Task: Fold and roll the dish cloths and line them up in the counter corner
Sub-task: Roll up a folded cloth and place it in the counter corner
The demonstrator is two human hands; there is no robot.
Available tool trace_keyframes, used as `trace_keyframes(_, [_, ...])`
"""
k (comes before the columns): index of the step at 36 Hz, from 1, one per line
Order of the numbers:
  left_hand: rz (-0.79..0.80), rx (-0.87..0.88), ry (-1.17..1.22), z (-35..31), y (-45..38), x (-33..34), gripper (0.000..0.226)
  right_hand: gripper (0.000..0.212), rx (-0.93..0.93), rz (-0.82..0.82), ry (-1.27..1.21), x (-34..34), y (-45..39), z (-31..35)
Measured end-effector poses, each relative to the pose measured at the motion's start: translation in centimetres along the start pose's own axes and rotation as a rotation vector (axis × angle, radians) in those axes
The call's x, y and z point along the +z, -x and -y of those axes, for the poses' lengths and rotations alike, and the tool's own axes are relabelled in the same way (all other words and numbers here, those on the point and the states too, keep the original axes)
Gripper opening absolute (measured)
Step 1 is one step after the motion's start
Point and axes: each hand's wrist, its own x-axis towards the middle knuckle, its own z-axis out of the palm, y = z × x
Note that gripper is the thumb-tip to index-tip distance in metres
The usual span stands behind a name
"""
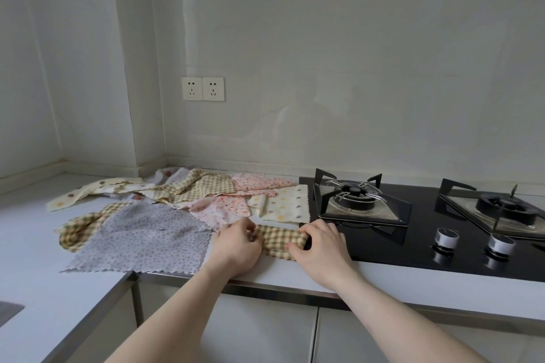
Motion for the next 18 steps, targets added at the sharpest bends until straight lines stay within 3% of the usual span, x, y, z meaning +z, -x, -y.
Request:
trace_keyframes(4, [-0.002, 0.013, 0.095, 0.6, -0.3, 0.1, 0.010, 0.026, -0.033, -0.021, -0.094, -0.4, 0.2, 0.1])
trace_keyframes(11, [0.023, -0.043, 0.453, 0.8, -0.4, -0.4, 0.028, 0.014, 0.041, 0.020, -0.438, -0.9, 0.6, -0.5])
trace_keyframes(14, [0.040, 0.012, 0.389, 0.7, -0.4, -0.3, 0.012, 0.010, 0.040, 0.032, -0.493, -1.1, 0.6, -0.5])
trace_keyframes(16, [0.067, 0.028, 0.349, 0.8, -0.4, -0.2, 0.029, 0.008, 0.036, 0.046, -0.512, -1.1, 0.7, -0.5])
trace_keyframes(18, [0.069, 0.038, 0.321, 0.9, -0.5, -0.2, 0.026, 0.009, 0.031, 0.061, -0.521, -1.0, 0.6, -0.7])
